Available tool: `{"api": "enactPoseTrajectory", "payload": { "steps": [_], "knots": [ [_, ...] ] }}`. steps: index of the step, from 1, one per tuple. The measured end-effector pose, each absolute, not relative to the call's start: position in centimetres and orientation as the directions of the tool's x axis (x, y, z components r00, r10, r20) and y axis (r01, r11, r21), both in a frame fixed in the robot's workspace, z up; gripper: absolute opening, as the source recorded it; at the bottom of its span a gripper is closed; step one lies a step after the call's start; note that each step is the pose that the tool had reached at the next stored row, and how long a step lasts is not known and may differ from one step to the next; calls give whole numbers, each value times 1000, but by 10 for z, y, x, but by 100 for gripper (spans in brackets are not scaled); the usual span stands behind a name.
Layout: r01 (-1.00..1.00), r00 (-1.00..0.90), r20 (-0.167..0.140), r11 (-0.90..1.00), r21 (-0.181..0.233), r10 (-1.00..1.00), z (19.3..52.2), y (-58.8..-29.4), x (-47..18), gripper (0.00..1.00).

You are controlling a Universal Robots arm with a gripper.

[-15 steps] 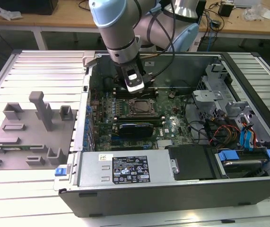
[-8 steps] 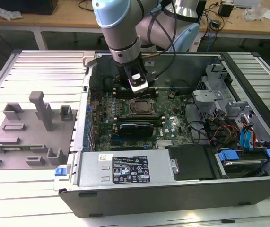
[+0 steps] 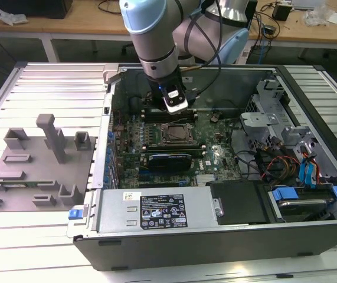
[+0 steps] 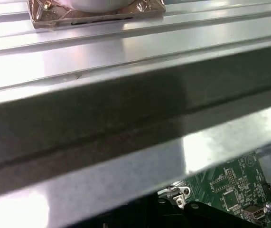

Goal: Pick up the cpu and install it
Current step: 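Install the first cpu locking lever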

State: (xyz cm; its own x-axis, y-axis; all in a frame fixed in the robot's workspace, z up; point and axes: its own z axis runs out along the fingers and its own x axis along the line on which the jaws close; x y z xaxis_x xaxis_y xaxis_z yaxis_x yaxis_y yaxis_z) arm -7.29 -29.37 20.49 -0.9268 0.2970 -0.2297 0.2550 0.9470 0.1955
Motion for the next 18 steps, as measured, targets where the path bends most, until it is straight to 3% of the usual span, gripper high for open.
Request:
{"api": "enactPoseTrajectory", "payload": {
  "steps": [1,6,18],
  "knots": [
    [251,-928,-239,954,166,286,201,-294,-73,11],
    [247,-929,-243,957,153,278,198,-294,-73,11],
    [243,-931,-243,958,153,274,203,-287,-72,11]
  ]
}}
